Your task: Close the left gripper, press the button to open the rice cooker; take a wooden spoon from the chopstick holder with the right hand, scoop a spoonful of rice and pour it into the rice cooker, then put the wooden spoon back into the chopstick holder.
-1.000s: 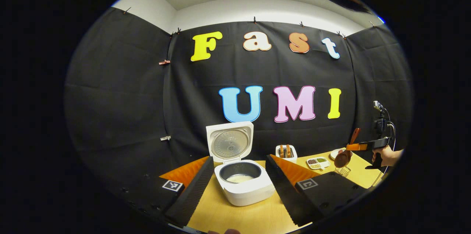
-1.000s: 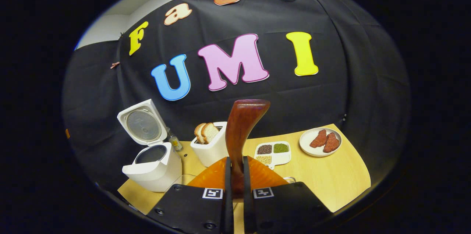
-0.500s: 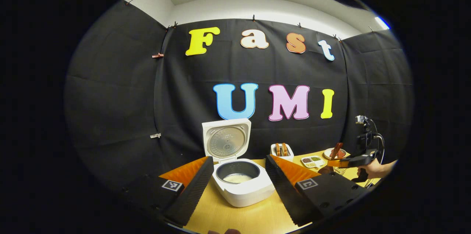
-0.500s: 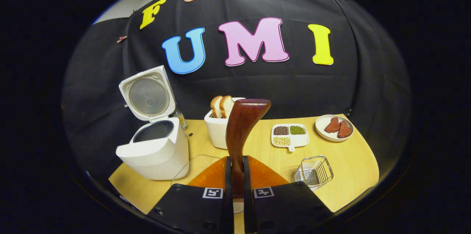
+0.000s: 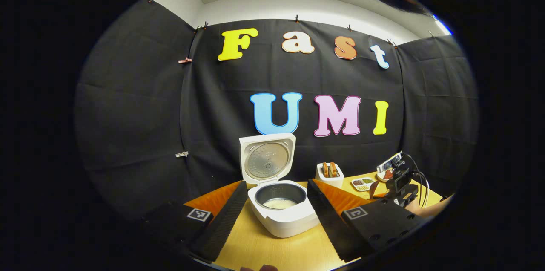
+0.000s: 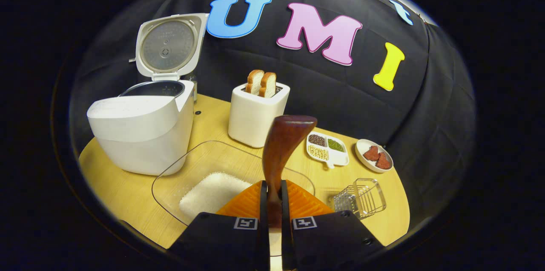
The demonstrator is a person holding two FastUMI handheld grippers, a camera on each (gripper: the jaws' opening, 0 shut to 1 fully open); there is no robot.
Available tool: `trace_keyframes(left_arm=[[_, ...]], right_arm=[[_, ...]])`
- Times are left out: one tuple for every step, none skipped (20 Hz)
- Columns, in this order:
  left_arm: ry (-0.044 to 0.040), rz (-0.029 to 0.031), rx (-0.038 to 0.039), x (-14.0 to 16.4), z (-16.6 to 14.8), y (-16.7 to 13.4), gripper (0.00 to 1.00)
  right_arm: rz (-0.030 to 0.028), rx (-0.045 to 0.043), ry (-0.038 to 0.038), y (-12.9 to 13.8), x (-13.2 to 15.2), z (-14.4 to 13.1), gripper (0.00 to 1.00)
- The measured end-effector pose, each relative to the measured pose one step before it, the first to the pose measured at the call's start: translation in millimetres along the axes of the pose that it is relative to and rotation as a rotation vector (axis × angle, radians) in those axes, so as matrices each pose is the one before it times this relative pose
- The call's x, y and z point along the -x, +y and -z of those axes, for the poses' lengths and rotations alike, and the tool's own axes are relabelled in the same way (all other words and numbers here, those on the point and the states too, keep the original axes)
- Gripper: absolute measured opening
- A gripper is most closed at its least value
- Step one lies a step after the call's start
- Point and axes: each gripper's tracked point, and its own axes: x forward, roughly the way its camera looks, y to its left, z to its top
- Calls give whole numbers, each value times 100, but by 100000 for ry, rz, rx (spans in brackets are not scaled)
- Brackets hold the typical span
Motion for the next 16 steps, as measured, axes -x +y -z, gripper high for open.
trace_keyframes(left_arm=[[100,-735,167,175,18,381,97],[573,-520,427,56,194,372,97],[567,-676,540,51,274,431,97],[690,-895,883,65,253,566,97],[487,-741,808,43,106,363,97],[253,-968,876,-26,115,474,97],[27,-639,718,-33,-49,402,97],[146,-236,370,158,87,87,97],[-5,-106,-257,132,2,124,97],[-7,-166,-1013,71,68,8,98],[-116,-101,-750,46,-83,40,98],[-34,295,-280,24,159,-81,98],[-188,564,249,103,2,-191,98],[-87,541,385,-21,-40,-262,98],[1,565,380,-34,-43,-195,98],[40,483,450,3,0,-206,98]], right_arm=[[-2012,-2632,819,1212,-210,162,16],[-3173,-3962,1103,1308,-140,169,16],[-4135,-6404,565,1468,-81,110,15],[-3916,-8632,801,1123,-161,-119,16],[-2577,-10007,196,300,-80,-259,15],[-1384,-10584,212,-208,-118,-167,16],[-1959,-10704,-395,-395,27,-217,16],[-2179,-9136,-753,-412,133,-365,16],[-2682,-7045,-1130,-172,167,-574,15],[-1777,-4701,-1817,-363,220,-768,15],[-1316,-3549,-1139,-314,341,-630,15],[-873,-2304,-1373,-370,179,-779,15],[-1031,-1954,-1462,-163,385,-778,15],[-841,-2138,-1206,-154,308,-800,15],[-667,-2698,-1085,-79,341,-619,15],[-1515,-3329,-1182,-85,469,-682,15]])
